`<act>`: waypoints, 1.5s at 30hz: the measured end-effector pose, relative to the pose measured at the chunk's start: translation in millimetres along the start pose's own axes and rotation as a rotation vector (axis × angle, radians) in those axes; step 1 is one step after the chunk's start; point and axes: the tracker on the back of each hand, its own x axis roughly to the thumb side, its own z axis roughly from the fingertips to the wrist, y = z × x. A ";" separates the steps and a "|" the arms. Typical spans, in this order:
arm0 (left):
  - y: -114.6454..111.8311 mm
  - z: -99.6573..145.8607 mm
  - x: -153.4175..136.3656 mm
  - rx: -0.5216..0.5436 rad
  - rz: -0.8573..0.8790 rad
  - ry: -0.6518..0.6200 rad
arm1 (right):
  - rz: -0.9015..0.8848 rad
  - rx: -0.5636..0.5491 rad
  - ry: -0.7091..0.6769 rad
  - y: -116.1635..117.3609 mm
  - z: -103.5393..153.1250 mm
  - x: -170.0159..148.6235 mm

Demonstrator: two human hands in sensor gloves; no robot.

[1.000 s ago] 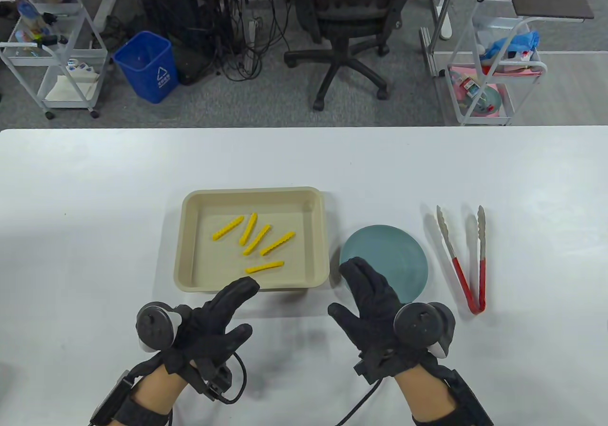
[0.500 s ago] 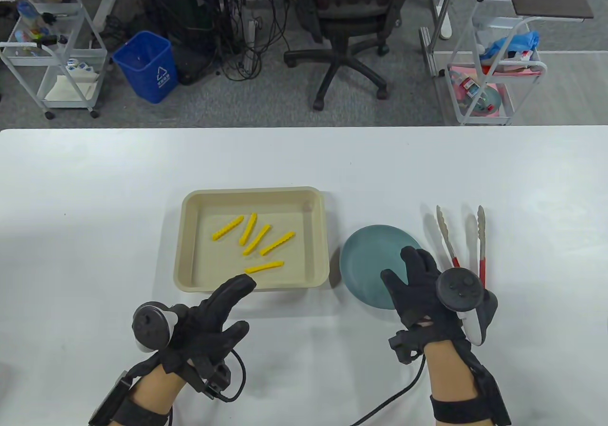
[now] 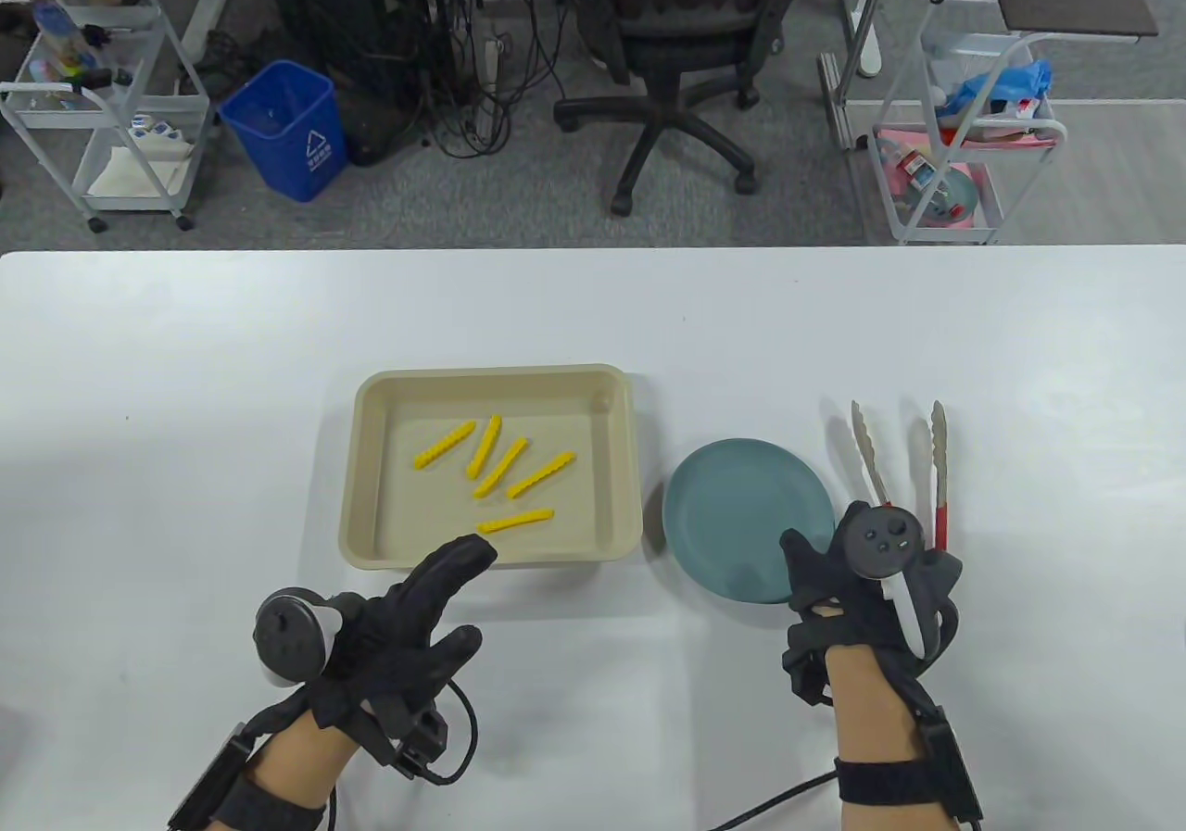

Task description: Hold plate and receive fries gripped by tongs from baking tray

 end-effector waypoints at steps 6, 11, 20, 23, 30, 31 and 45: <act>1.1 1.0 -3.8 0.006 0.024 0.017 | 0.091 -0.047 0.049 5.2 -8.2 2.2; 2.1 2.0 -4.1 0.009 0.001 0.023 | 0.114 -0.059 0.081 7.7 -12.8 3.2; 5.8 2.7 -5.3 0.014 -0.006 0.023 | -0.008 -0.092 0.084 5.4 -20.2 -4.5; 5.4 3.0 -7.7 0.008 0.002 0.031 | -0.016 -0.093 0.099 5.2 -21.5 -6.7; 12.0 3.3 -8.0 0.035 0.010 0.038 | -0.155 -0.049 0.102 1.2 -23.2 -17.3; 13.4 3.3 -8.0 0.040 0.010 0.040 | -0.204 -0.027 0.094 -0.2 -23.2 -20.1; 18.3 3.1 -7.7 0.048 0.005 0.073 | -0.579 -0.055 -0.026 -23.1 -4.0 -30.1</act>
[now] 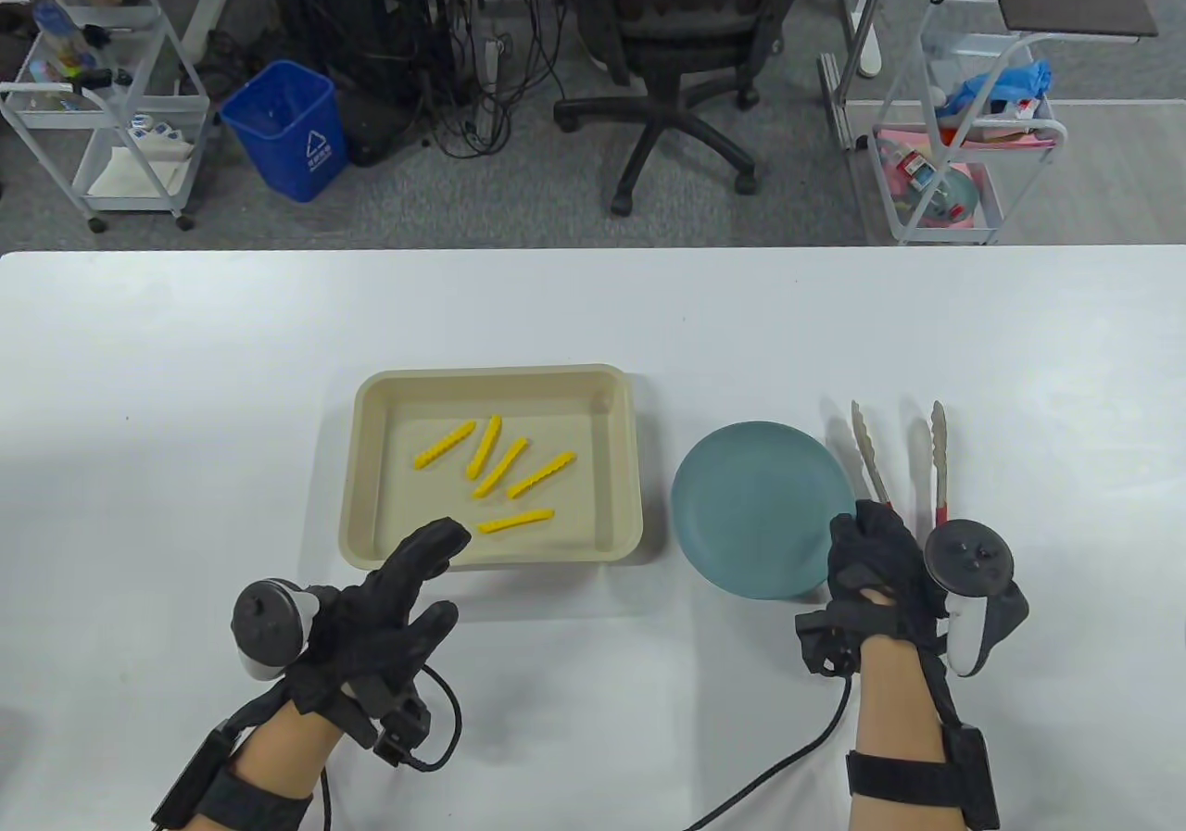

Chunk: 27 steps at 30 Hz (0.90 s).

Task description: Hold plate and receive fries gripped by tongs from baking tray

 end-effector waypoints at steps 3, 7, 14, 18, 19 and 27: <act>-4.2 -0.1 -1.6 -0.004 0.042 0.023 | -0.074 0.038 -0.067 2.1 11.0 11.3; -9.6 -0.4 -5.3 -0.015 0.145 0.078 | -0.174 0.124 -0.143 14.2 27.1 27.2; -24.1 1.3 -12.6 -0.008 0.466 0.211 | -0.191 0.266 -0.274 48.9 64.4 53.7; -35.4 4.2 -20.5 -0.013 0.612 0.288 | -0.169 0.339 -0.326 66.8 81.7 63.6; -37.9 5.0 -22.5 -0.010 0.642 0.299 | -0.162 0.352 -0.334 69.6 84.3 64.8; -47.7 6.1 -36.4 -0.009 0.831 0.361 | -0.098 0.429 -0.384 93.2 101.0 69.0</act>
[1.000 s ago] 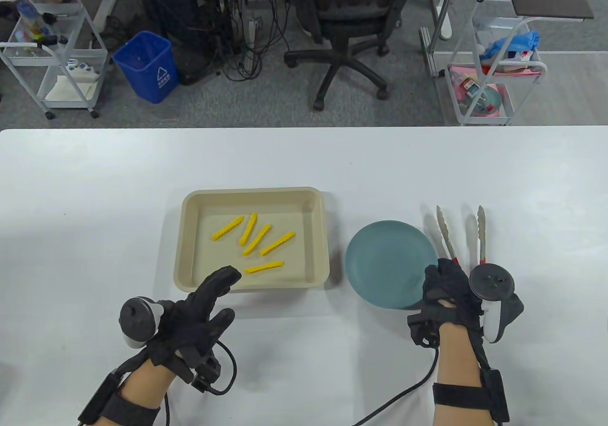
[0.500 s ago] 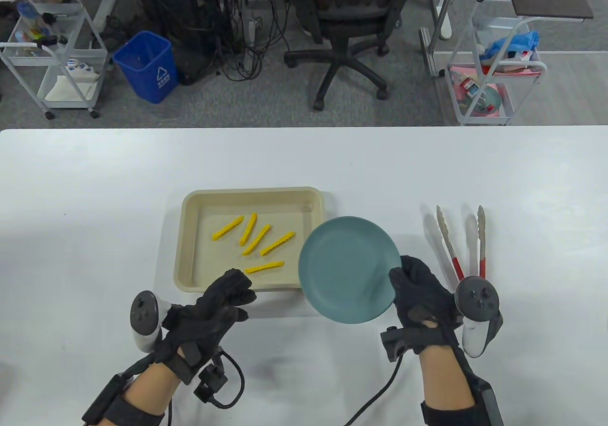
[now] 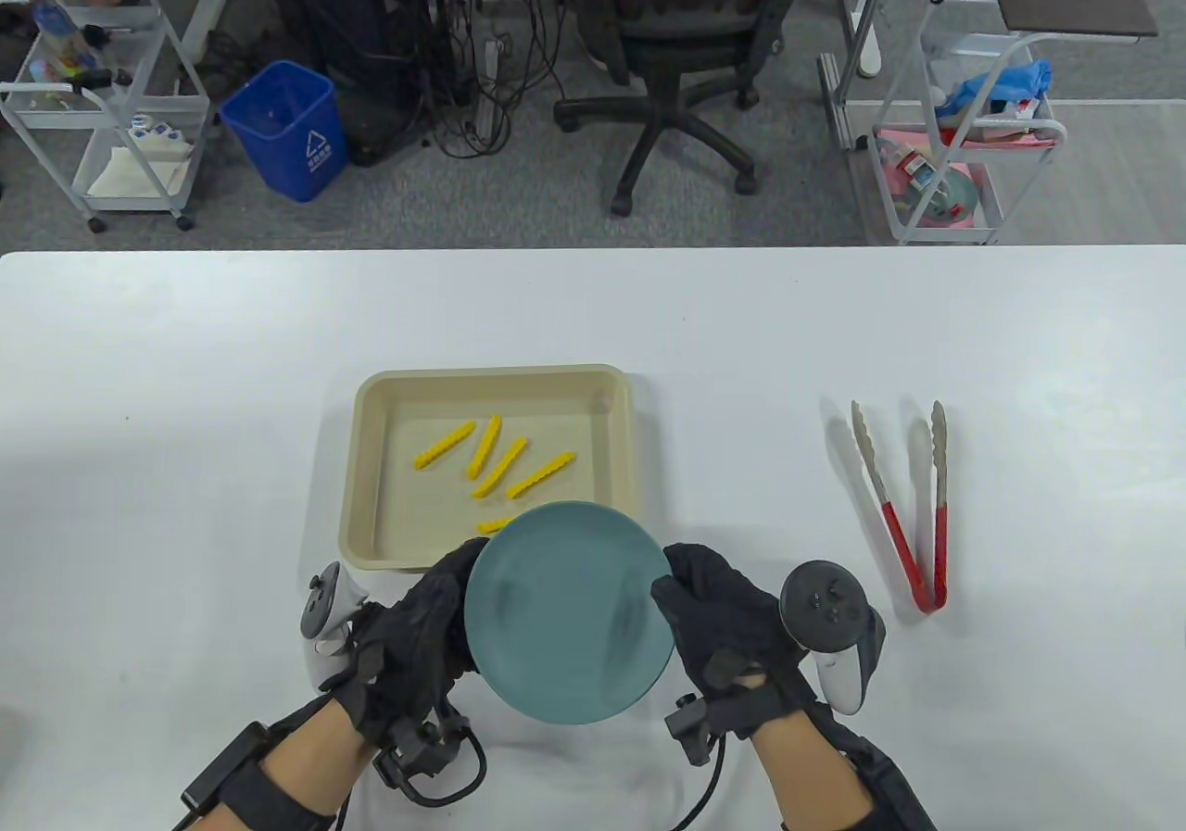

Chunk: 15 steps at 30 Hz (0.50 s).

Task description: Hold plate and receive fries gripped by tongs from baking tray

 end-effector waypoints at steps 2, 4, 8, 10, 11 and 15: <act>1.0 0.1 -1.2 0.008 0.013 0.008 | 0.017 0.015 -0.007 4.1 0.5 0.7; 2.5 0.2 -2.2 0.028 0.017 0.015 | 0.017 0.028 -0.010 8.1 0.9 1.3; 6.1 -0.4 -6.9 0.058 0.050 0.044 | 0.031 0.044 -0.011 14.1 -0.4 1.2; 7.3 -0.4 -8.5 0.082 0.035 0.056 | 0.030 0.045 -0.011 15.5 -1.0 0.1; 8.1 -0.5 -8.3 0.090 0.021 0.064 | 0.030 0.045 -0.012 15.7 -1.2 -0.6; 9.2 -1.7 -2.7 0.109 -0.010 0.050 | 0.024 0.039 -0.028 13.2 -1.4 0.9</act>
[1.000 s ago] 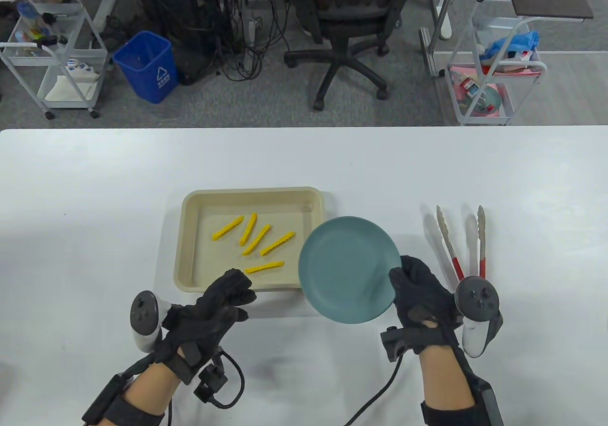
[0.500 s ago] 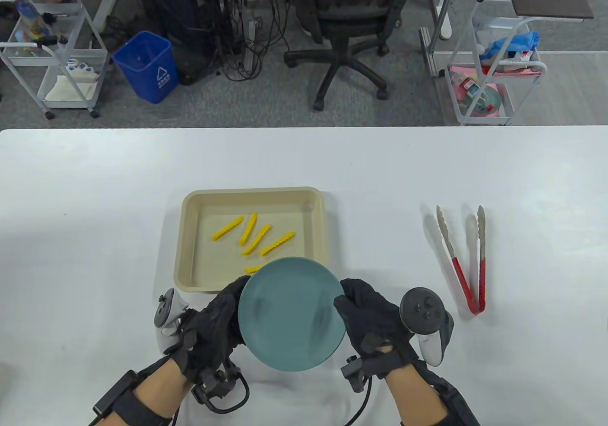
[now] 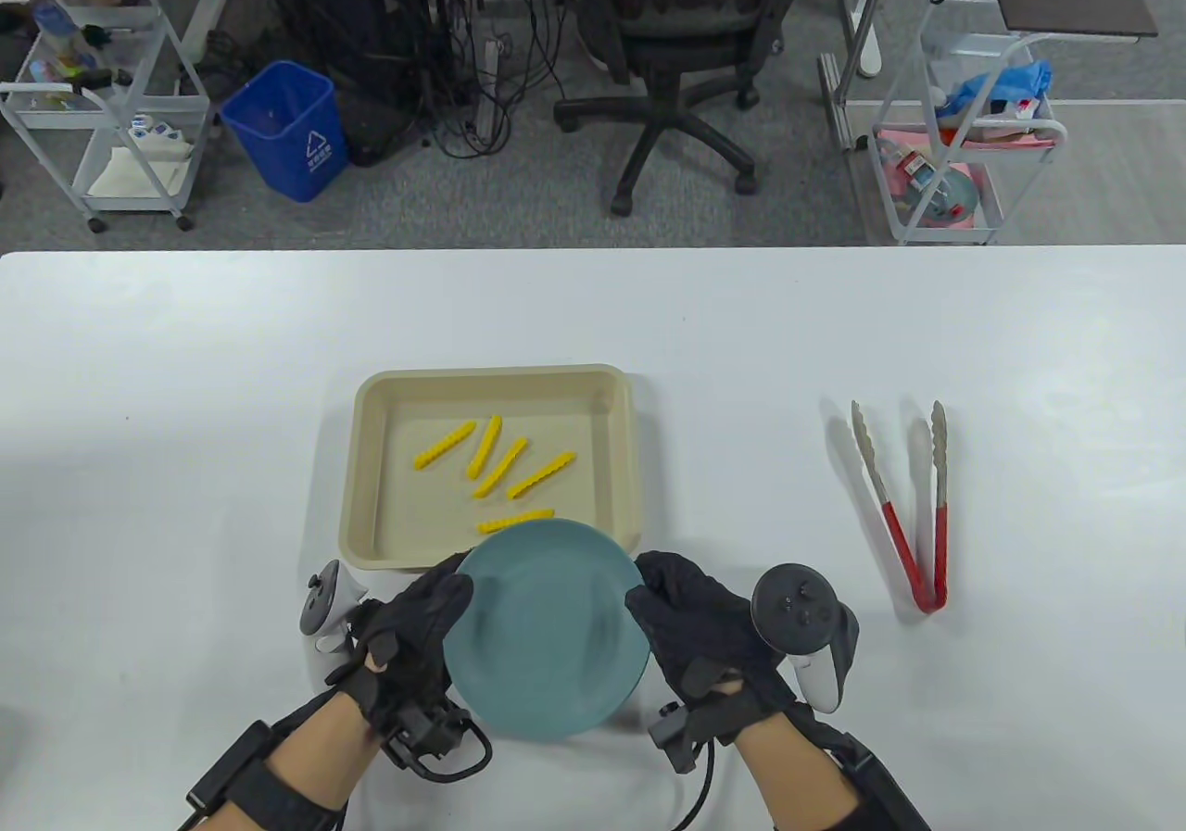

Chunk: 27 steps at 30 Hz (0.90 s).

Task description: Hold plate and receive fries gripped by tongs from baking tray

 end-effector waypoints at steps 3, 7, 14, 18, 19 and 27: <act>1.9 0.3 10.0 0.010 -0.037 -0.023 | 0.058 -0.011 -0.005 -11.5 2.8 5.7; 9.7 4.5 34.1 0.039 -0.042 -0.074 | 0.091 -0.127 -0.033 -39.3 8.5 10.3; 42.9 26.3 79.0 0.154 -0.090 -0.139 | 0.343 -0.345 0.001 -86.0 10.6 9.7; 64.7 48.9 87.6 0.228 -0.084 -0.170 | 0.492 -0.440 0.123 -114.4 4.8 -8.2; 71.4 55.0 87.0 0.249 -0.057 -0.180 | 0.523 -0.456 0.181 -123.6 2.3 -16.4; 109.6 75.9 71.1 0.368 0.089 -0.215 | 0.544 -0.551 0.563 -178.3 -6.2 -89.7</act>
